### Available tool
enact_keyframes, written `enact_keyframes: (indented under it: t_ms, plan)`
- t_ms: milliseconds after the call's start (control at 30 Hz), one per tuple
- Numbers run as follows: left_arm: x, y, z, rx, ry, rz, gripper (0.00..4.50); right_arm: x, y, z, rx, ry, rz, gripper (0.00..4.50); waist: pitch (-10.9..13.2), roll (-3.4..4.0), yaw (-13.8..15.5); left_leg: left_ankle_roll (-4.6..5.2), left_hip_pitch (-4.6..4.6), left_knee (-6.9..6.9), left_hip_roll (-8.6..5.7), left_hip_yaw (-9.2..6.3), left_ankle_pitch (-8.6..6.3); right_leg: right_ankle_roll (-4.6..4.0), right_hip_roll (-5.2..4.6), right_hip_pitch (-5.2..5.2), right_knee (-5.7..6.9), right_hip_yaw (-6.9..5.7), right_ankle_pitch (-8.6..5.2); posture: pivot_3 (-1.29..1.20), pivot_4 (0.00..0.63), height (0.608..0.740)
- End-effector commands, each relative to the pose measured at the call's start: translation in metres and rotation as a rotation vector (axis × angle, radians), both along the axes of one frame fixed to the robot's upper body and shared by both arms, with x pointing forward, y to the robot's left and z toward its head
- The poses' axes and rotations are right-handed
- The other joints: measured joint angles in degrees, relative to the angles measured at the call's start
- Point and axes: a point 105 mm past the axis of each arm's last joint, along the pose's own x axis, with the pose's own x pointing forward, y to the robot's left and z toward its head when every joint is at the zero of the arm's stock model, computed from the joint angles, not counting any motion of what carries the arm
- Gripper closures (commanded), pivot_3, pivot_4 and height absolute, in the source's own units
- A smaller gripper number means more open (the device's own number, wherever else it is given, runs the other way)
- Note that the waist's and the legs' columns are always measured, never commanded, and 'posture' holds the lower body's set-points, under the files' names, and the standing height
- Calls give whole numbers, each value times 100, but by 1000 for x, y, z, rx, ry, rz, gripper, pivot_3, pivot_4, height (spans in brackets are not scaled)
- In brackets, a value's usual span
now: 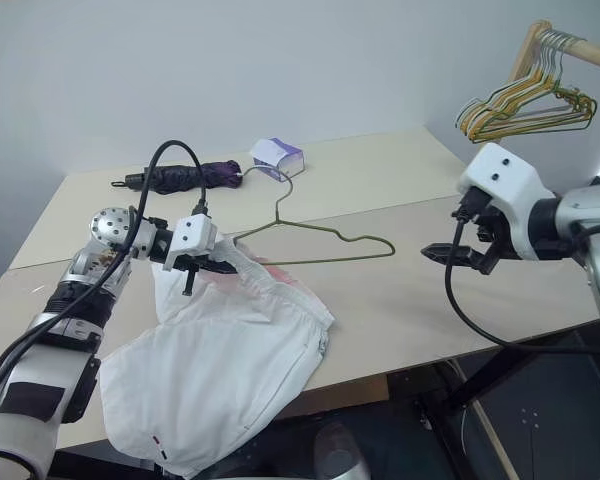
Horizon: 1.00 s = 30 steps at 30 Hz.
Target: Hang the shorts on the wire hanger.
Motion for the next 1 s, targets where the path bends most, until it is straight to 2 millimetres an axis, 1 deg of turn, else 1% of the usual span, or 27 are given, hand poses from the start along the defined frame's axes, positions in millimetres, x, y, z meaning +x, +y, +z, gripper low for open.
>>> enact_keyframes:
  t_ms: [33,100,167,233,267,400,533,700,833,900,1000]
  plan:
    - [6,2,17,-54,-47,31,4500,-18,12,-3,63,-13,42,42,-1,-2,-1,0,0,1,1,-1,0,0,1,1,2,-1,0,-440,1,740]
    - [7,2,18,-55,-47,36,4500,-24,25,-18,120,42,70,42,-2,-3,-23,1,0,3,-1,6,0,1,-2,1,1,3,0,-441,6,740]
    - [8,2,18,-57,-48,37,4500,-29,40,-41,164,113,88,42,-3,-5,-32,1,1,6,1,7,0,4,-1,3,1,3,-2,-438,5,740]
    - [7,1,19,-58,-48,34,4500,-31,62,-66,227,190,108,42,-5,-9,-35,1,3,5,6,4,0,13,3,3,1,1,-7,-436,4,740]
    - [7,0,19,-58,-48,33,4500,-32,71,-75,252,213,115,42,-9,-14,-44,1,4,3,6,4,0,12,3,2,1,2,-7,-433,2,740]
    - [8,0,20,-62,-43,35,4500,-25,102,-102,373,315,101,42,-9,-15,-35,2,3,4,2,2,1,-1,2,1,5,5,1,-423,0,740]
    - [8,2,22,-60,-48,38,4500,-22,124,-117,430,400,107,42,-9,-15,22,3,4,4,-1,-3,2,-2,7,-1,7,6,1,-403,0,740]
    - [6,6,23,-57,-51,47,4500,-25,138,-140,387,462,101,42,-9,-15,65,2,5,4,-2,-8,2,-2,10,-15,7,7,1,-391,0,740]
    - [6,9,23,-54,-53,57,4500,-18,141,-153,383,479,33,42,-10,-16,86,2,5,4,-1,-8,2,-2,12,-15,7,8,1,-380,0,740]
    - [6,10,24,-54,-56,58,4500,-12,137,-160,356,477,-25,42,-10,-16,107,2,7,4,-1,-8,2,-2,13,-15,8,9,2,-370,0,740]
    - [6,11,26,-56,-64,64,4500,-6,122,-162,367,476,-110,42,-10,-16,159,2,7,4,-3,-8,2,-3,12,-16,9,13,2,-372,0,740]
